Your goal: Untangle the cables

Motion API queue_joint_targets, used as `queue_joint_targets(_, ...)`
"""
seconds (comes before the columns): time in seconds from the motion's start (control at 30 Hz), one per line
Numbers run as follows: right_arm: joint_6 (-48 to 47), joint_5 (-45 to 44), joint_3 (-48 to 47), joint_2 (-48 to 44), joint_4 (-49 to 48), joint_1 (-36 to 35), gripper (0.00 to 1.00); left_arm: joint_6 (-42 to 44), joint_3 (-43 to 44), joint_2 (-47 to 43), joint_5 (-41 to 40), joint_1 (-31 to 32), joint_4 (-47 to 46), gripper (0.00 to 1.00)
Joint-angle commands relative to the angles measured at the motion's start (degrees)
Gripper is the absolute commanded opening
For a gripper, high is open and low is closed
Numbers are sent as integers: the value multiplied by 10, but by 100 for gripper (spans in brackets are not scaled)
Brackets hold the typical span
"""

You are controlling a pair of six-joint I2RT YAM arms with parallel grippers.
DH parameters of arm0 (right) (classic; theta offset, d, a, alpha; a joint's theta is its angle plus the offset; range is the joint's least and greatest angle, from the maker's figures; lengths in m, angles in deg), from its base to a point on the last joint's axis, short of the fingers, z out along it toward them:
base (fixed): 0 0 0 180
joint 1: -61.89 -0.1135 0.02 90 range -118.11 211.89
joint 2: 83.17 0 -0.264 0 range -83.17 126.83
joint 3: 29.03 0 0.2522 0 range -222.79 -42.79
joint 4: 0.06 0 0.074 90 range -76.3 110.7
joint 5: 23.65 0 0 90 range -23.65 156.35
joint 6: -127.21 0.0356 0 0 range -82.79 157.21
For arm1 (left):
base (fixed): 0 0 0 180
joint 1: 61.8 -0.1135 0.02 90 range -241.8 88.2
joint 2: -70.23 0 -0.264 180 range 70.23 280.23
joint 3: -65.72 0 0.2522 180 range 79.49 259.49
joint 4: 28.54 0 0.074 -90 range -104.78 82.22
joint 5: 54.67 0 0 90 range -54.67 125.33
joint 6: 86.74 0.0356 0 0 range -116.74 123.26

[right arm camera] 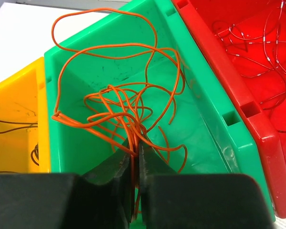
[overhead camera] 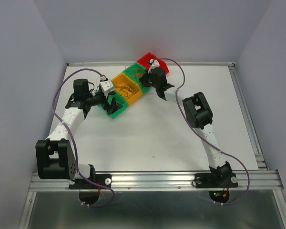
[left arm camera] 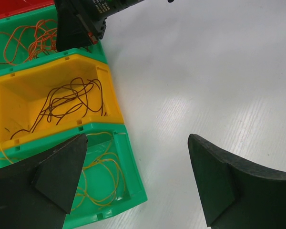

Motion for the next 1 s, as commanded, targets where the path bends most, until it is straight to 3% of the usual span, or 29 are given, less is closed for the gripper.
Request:
queue_joint_targets(0.0,-10,4,-33,2,21,4,14,0,2,-1,9,0,-17,99)
queue_joint_targets(0.07,-13,3,-33,-5,22,4,19,0,2,0,9,0,-16,99)
queue_joint_targets(0.2,-23,-5,-32,-26,24,4,37,0,3,2,7,0,-16,99)
queue_joint_targets(0.27,-26,-11,-31,-40,26,4,38,0,4,2,7,0,-17,99)
queue_joint_targets(0.33,-28,-16,-28,-49,29,3,52,1,3,2,7,0,-15,99)
queue_joint_targets(0.57,-40,-24,-28,-86,72,3,67,1,4,2,6,0,-15,99)
queue_joint_targets(0.73,-47,-28,11,-131,72,2,77,3,4,1,5,0,-14,99)
queue_joint_targets(0.8,-54,-30,26,-149,72,1,87,2,3,0,5,0,-15,99)
queue_joint_targets(0.97,-71,-46,130,-255,71,-7,98,-5,-1,-8,-9,-2,-17,99)
